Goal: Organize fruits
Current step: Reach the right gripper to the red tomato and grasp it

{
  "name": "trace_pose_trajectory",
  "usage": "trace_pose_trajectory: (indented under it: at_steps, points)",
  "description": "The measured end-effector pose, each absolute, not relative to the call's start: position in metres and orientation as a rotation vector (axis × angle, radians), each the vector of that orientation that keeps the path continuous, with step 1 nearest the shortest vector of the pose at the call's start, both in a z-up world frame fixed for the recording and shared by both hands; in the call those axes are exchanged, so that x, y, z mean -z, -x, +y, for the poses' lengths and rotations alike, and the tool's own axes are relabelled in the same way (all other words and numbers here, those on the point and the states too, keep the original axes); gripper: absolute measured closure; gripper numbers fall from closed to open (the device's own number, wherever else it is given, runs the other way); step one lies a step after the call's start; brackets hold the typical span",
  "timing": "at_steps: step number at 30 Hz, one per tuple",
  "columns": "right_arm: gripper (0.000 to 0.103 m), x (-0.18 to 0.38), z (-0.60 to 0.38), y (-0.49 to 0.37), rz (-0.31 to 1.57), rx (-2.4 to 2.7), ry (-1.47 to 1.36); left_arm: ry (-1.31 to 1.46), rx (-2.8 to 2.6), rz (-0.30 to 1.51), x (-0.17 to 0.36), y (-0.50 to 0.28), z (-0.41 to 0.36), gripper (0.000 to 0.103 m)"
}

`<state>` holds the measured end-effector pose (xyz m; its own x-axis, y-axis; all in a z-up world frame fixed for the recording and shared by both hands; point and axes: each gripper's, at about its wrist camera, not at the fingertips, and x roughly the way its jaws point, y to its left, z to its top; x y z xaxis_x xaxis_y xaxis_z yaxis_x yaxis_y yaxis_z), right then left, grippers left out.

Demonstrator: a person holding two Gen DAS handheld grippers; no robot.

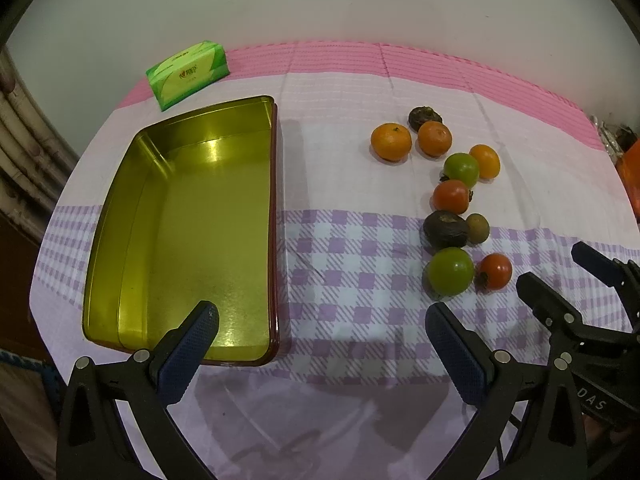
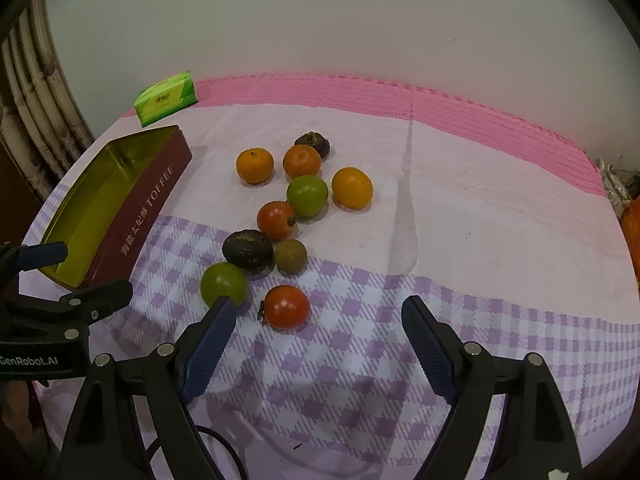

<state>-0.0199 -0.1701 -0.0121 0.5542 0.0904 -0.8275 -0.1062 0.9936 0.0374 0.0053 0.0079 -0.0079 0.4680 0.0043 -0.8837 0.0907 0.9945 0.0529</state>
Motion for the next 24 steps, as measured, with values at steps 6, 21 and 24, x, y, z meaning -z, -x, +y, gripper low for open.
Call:
trace_pose_trajectory:
  at_steps: [6, 21, 24]
  points:
    - [0.025, 0.018, -0.168, 0.020, 0.991, -0.131, 0.019, -0.073, 0.068, 1.094, 0.010, -0.006, 0.008, 0.001]
    - [0.058, 0.050, -0.155, 0.005, 1.072, -0.198, 0.034, -0.108, 0.077, 1.042, 0.009, -0.009, 0.003, 0.002]
    - [0.064, 0.056, -0.149, 0.000, 1.075, -0.218, 0.029, -0.111, 0.093, 1.036, 0.007, -0.008, 0.000, 0.002]
